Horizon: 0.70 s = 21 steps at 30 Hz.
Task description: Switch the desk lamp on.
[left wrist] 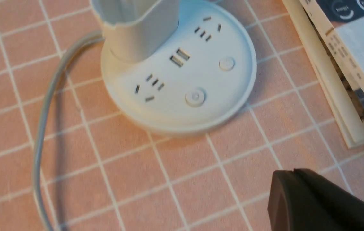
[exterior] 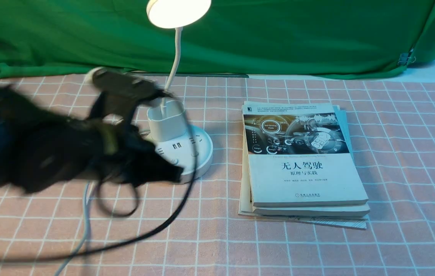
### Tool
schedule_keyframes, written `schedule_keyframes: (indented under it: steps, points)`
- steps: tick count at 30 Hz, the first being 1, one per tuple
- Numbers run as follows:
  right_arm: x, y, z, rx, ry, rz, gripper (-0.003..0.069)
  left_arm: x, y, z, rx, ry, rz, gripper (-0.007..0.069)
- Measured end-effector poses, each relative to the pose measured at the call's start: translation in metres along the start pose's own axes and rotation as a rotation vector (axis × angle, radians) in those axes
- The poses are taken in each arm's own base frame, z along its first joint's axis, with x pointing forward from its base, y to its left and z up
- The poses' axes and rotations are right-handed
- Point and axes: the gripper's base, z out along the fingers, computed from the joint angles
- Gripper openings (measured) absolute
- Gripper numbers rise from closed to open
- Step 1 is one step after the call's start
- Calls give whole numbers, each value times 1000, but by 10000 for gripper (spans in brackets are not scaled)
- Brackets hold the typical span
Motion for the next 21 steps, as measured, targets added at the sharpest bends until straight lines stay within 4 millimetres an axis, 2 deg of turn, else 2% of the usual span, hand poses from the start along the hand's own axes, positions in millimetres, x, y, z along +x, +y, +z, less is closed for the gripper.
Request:
schedule_keyframes:
  steps: [3,4,5,9,14,21]
  points:
    - [0,0,0,0,0,0,241,24,5,-43,16,-88,-31,22]
    - [0,0,0,0,0,0,241,26,6,-44,15,-88,-31,22]
    - [0,0,0,0,0,0,241,33,8,-61,22,-131,-35,22]
    - [0,0,0,0,0,0,241,46,12,-104,47,-277,-45,22]
    - [0,0,0,0,0,0,241,62,16,-143,65,-400,-55,22]
    - [0,0,0,0,0,0,241,72,19,-173,84,-523,-59,22]
